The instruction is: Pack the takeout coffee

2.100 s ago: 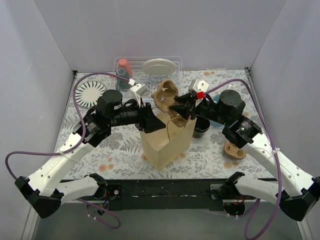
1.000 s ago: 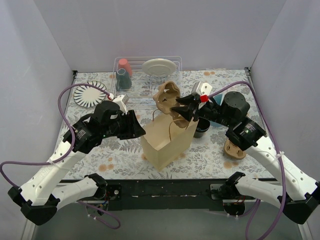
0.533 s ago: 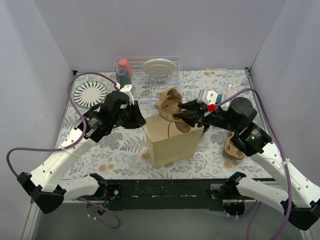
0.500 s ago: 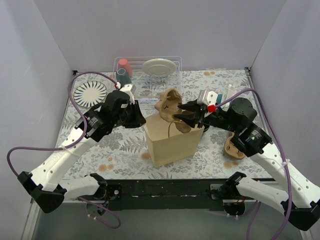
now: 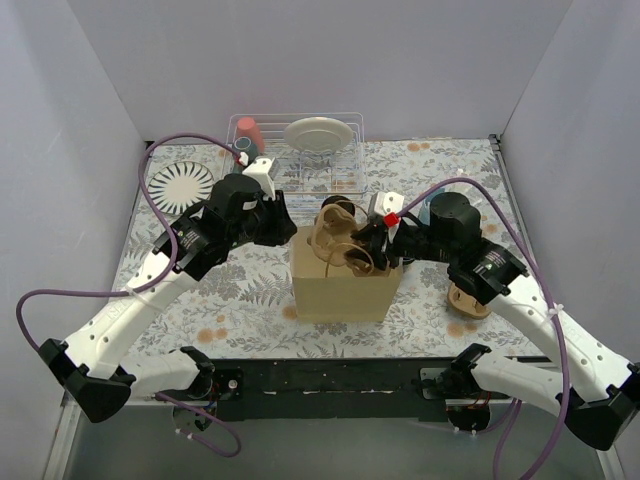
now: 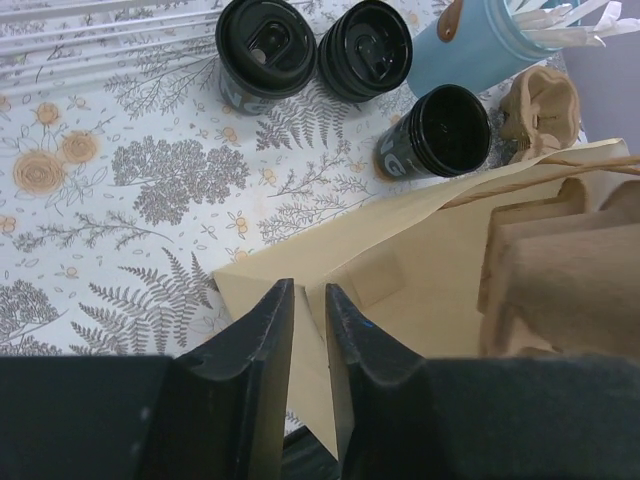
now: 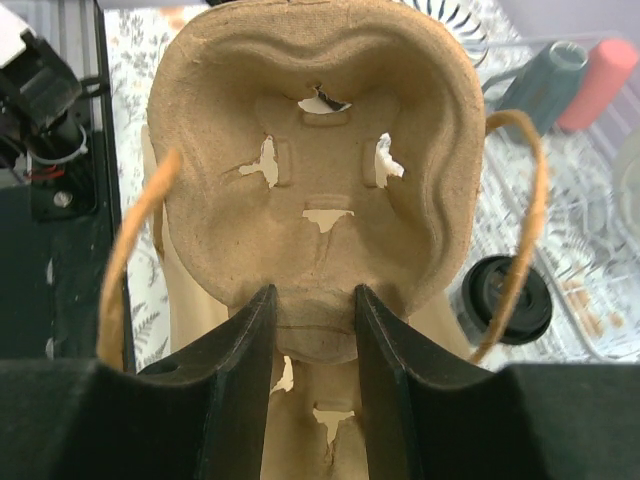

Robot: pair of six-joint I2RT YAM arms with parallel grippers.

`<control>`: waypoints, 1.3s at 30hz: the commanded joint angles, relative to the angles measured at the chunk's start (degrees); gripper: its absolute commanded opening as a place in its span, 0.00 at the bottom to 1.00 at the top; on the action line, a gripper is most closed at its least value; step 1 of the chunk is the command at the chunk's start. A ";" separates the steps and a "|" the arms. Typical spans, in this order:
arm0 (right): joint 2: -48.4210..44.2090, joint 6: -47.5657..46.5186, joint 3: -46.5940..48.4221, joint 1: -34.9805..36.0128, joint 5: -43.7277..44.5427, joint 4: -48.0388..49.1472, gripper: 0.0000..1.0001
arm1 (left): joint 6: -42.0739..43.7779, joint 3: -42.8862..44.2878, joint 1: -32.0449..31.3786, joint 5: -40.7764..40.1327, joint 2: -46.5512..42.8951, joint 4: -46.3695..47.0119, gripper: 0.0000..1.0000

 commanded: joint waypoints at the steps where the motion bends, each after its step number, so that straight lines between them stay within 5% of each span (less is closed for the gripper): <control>1: 0.52 -1.13 2.80 0.62 -0.36 -4.19 0.24 | 3.25 1.84 -0.16 1.22 -1.57 3.16 0.21; 11: 5.97 -2.27 7.81 2.21 4.99 -12.27 0.23 | 1.50 4.04 -0.16 -0.79 -1.31 1.40 0.43; 23: 11.94 -2.53 13.61 6.51 14.84 -21.15 0.22 | -9.05 4.92 0.63 -25.31 -3.41 -11.52 0.75; 39: 18.00 -7.98 17.40 10.03 16.68 -29.24 0.27 | -6.42 -10.20 15.13 -8.80 -2.54 -0.80 0.79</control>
